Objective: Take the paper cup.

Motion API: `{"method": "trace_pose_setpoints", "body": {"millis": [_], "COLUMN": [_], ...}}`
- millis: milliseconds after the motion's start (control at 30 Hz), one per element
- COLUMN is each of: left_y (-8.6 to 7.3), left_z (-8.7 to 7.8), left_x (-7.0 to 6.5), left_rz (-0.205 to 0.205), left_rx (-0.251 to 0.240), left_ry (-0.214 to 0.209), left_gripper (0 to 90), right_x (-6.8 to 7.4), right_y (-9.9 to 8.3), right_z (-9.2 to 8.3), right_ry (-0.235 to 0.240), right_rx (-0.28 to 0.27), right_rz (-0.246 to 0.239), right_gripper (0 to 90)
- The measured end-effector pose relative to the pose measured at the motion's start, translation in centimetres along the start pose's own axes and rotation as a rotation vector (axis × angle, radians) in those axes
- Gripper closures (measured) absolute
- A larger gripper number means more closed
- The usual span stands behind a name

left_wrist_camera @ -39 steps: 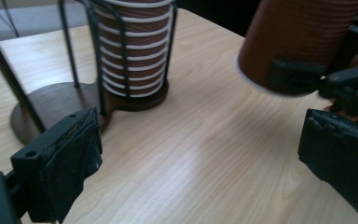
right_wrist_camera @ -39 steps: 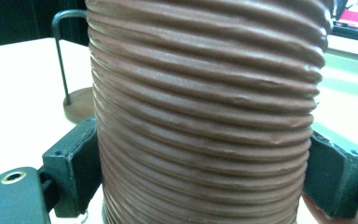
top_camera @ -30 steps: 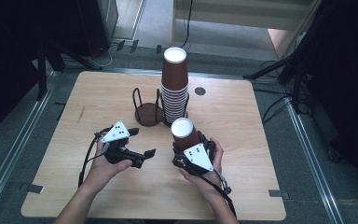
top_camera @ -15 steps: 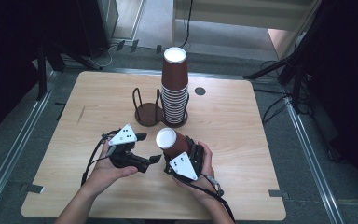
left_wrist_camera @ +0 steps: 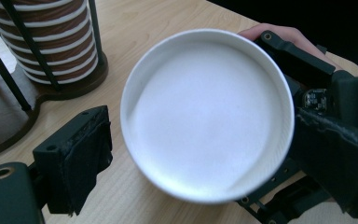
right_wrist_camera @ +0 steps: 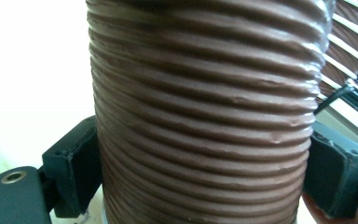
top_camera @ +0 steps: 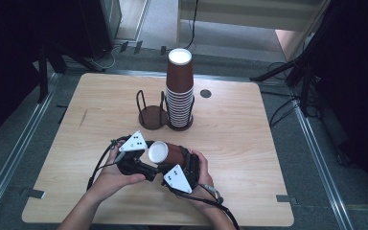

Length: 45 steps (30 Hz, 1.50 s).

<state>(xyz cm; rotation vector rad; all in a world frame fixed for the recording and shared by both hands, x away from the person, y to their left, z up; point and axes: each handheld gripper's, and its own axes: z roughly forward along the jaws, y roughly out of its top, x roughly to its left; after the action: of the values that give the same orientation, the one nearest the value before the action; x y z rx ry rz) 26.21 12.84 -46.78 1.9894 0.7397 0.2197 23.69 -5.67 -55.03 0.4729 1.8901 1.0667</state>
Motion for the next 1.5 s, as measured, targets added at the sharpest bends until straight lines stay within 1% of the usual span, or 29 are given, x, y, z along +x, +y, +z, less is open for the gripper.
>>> {"method": "trace_pose_setpoints", "body": {"millis": [133, 233, 300, 400, 467, 500, 533, 667, 767, 833, 867, 967, 1067, 1100, 1133, 1167, 1233, 1267, 1300, 1333, 1367, 1400, 1433, 1467, 1500], "left_y": [0.0, 0.0, 0.0, -0.1, -0.1, -0.1, -0.2, -0.2, -0.3, -0.3, -0.2, -0.3, -0.3, -0.3, -0.4, -0.4, -0.5, -0.5, -0.5, -0.6, -0.6, -0.6, -0.7, -0.8, -0.8], "left_z": [0.1, 0.2, 0.2, 0.3, 0.3, 0.3, 0.3, 0.4, 0.3, 0.3, 0.2, 0.1, 0.1, 0.0, -0.1, -0.1, -0.1, -0.2, -0.2, -0.2, -0.2, -0.3, -0.3, -0.4, -0.4], "left_x": [-0.1, -0.2, -0.3, -0.3, -0.3, -0.3, -0.3, -0.2, 0.0, 0.2, 0.2, 0.3, 0.4, 0.4, 0.4, 0.4, 0.5, 0.6, 0.6, 0.6, 0.7, 0.7, 0.8, 0.9, 0.9], "left_rz": [0.000, 0.006, 0.012, 0.016, 0.023, 0.024, 0.029, 0.033, 0.020, 0.001, -0.004, -0.011, -0.018, -0.016, -0.007, -0.007, -0.015, -0.010, -0.010, -0.007, 0.000, 0.001, 0.001, -0.007, -0.007], "left_rx": [0.016, 0.028, 0.035, 0.044, 0.051, 0.056, 0.058, 0.058, 0.058, 0.047, 0.039, 0.028, 0.007, -0.002, -0.022, -0.022, -0.045, -0.060, -0.060, -0.068, -0.074, -0.079, -0.091, -0.122, -0.122], "left_ry": [-0.016, -0.018, -0.003, -0.003, 0.004, 0.009, 0.007, -0.002, -0.020, -0.038, -0.039, -0.026, -0.020, -0.012, 0.008, 0.008, 0.021, 0.032, 0.032, 0.043, 0.056, 0.068, 0.077, 0.102, 0.102], "left_gripper": [8.2, 8.7, 11.5, 14.4, 17.5, 17.5, 19.5, 20.5, 20.9, 21.3, 21.5, 21.9, 22.0, 22.0, 22.0, 22.0, 21.9, 21.9, 21.8, 21.8, 21.8, 21.8, 21.8, 21.7, 21.7], "right_x": [0.5, 0.7, 0.8, 1.0, 1.1, 1.1, 1.0, 1.0, 1.0, 0.9, 0.8, 0.6, 0.5, 0.4, 0.3, 0.3, 0.1, 0.0, 0.0, -0.1, -0.3, -0.3, -0.4, -0.7, -0.7], "right_y": [0.1, 0.1, 0.1, 0.1, 0.1, 0.1, 0.1, 0.1, 0.1, 0.2, 0.3, 0.5, 0.8, 0.9, 1.2, 1.2, 1.5, 1.5, 1.5, 1.6, 1.9, 1.9, 2.0, 2.2, 2.2], "right_z": [-0.1, -0.1, -0.1, -0.1, -0.1, -0.1, -0.1, -0.2, -0.2, -0.4, -0.5, -0.7, -1.0, -1.1, -1.3, -1.3, -1.6, -1.7, -1.7, -1.8, -2.0, -2.0, -2.1, -2.2, -2.2], "right_ry": [0.010, 0.013, 0.008, 0.006, 0.008, 0.005, 0.005, -0.008, 0.004, 0.014, 0.015, 0.022, 0.026, 0.031, 0.029, 0.029, 0.028, 0.027, 0.027, 0.028, 0.028, 0.028, 0.024, 0.008, 0.008], "right_rx": [-0.009, -0.014, -0.014, -0.010, -0.008, -0.008, -0.008, -0.003, 0.001, 0.006, 0.004, -0.015, -0.026, -0.032, -0.042, -0.042, -0.051, -0.055, -0.055, -0.057, -0.068, -0.068, -0.072, -0.076, -0.076], "right_rz": [-0.024, -0.032, -0.042, -0.067, -0.072, -0.072, -0.074, -0.090, -0.087, -0.080, -0.076, -0.068, -0.077, -0.083, -0.070, -0.070, -0.061, -0.063, -0.063, -0.059, -0.042, -0.042, -0.038, -0.024, -0.024], "right_gripper": [11.9, 11.9, 11.9, 11.8, 11.8, 11.7, 11.6, 10.7, 9.4, 8.5, 7.8, 1.9, 0.3, 0.0, 0.0, 0.0, 0.0, 0.0, 0.0, 0.0, 0.0, 0.0, 0.0, 0.0, 0.0]}}
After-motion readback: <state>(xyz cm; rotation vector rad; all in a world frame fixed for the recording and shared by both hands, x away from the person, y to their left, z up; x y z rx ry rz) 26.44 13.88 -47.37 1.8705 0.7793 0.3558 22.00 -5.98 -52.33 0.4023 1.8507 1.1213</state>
